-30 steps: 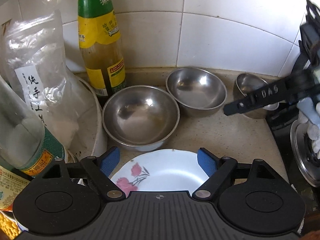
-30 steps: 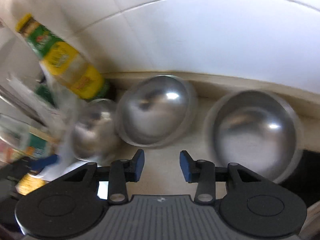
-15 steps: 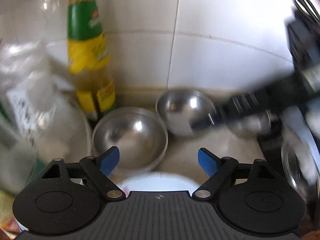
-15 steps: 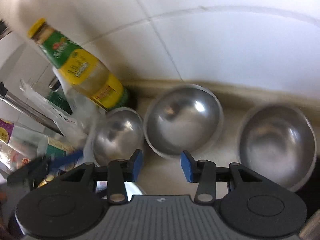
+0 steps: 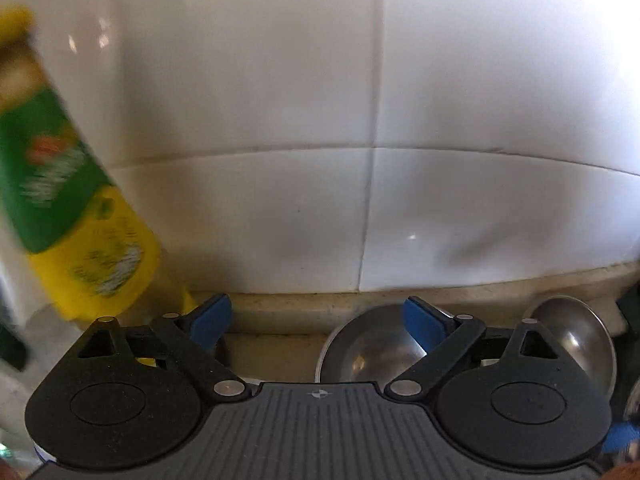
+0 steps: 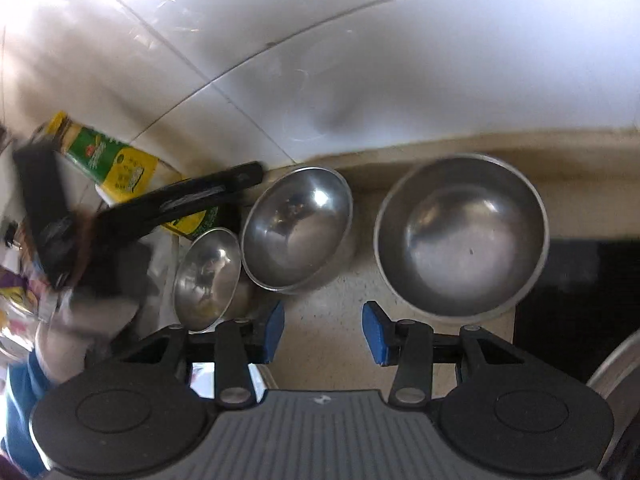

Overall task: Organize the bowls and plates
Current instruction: 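Move the right gripper toward the stainless steel bowls by the wall, then grasp the rim of a large steel bowl with the right gripper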

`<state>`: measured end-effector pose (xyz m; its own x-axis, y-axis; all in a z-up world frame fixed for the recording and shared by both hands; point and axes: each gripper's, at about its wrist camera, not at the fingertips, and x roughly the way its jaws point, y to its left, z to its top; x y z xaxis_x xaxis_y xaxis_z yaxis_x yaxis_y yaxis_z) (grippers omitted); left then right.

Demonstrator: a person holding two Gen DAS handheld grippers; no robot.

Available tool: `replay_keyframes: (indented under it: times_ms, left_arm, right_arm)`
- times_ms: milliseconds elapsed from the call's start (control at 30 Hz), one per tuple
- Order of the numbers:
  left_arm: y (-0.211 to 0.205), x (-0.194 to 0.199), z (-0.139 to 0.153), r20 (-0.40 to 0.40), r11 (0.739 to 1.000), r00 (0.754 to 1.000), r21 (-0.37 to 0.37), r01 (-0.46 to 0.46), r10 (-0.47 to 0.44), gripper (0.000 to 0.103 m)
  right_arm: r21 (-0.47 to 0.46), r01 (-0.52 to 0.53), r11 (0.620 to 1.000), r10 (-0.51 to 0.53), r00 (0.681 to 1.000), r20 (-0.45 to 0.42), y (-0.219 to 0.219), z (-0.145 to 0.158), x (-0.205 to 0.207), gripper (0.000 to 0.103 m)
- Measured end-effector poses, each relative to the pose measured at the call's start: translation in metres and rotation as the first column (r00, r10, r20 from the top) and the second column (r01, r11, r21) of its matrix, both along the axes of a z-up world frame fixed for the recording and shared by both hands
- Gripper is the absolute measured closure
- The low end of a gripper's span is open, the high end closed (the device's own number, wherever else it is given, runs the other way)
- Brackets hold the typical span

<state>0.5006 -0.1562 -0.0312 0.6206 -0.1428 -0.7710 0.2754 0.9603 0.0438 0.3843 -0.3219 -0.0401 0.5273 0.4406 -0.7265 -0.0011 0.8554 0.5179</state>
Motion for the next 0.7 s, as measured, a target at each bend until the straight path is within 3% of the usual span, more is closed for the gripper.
replay_keyframes:
  times_ms: [100, 200, 267, 367, 433, 633, 700]
  left_arm:
    - [-0.009, 0.010, -0.015, -0.062, 0.999, 0.997, 0.018, 0.042, -0.041, 0.010]
    - [-0.012, 0.020, -0.030, -0.136, 0.997, 0.988, 0.014, 0.081, -0.078, 0.014]
    - [-0.011, 0.026, -0.038, -0.191, 0.995, 0.977, -0.019, 0.096, -0.098, 0.022]
    - [-0.016, 0.028, -0.046, -0.254, 0.987, 0.955, -0.074, 0.140, -0.155, 0.022]
    - [-0.025, 0.020, -0.048, -0.254, 0.980, 0.946, -0.056, 0.192, -0.200, 0.017]
    - [-0.030, -0.033, -0.047, -0.283, 0.936, 0.894, -0.043, 0.350, -0.347, 0.017]
    - [-0.027, -0.052, -0.043, -0.309, 0.928, 0.876, -0.082, 0.363, -0.369, 0.017]
  right_arm:
    - [0.010, -0.145, 0.989, 0.145, 0.988, -0.047, 0.016, -0.008, 0.005, 0.034]
    - [-0.046, -0.166, 0.985, 0.162, 0.984, -0.077, 0.027, -0.022, 0.006, 0.034]
    - [-0.032, -0.145, 0.989, 0.142, 0.985, -0.102, 0.024, -0.031, 0.008, 0.034]
    - [-0.051, -0.153, 0.987, 0.147, 0.983, -0.111, 0.024, -0.036, 0.004, 0.034]
    - [-0.061, -0.146, 0.987, 0.138, 0.983, -0.121, 0.020, -0.038, 0.000, 0.032]
    - [-0.120, -0.091, 0.989, 0.070, 0.983, -0.172, -0.003, -0.046, -0.029, 0.030]
    - [-0.119, -0.079, 0.990, 0.055, 0.980, -0.190, -0.011, -0.048, -0.040, 0.030]
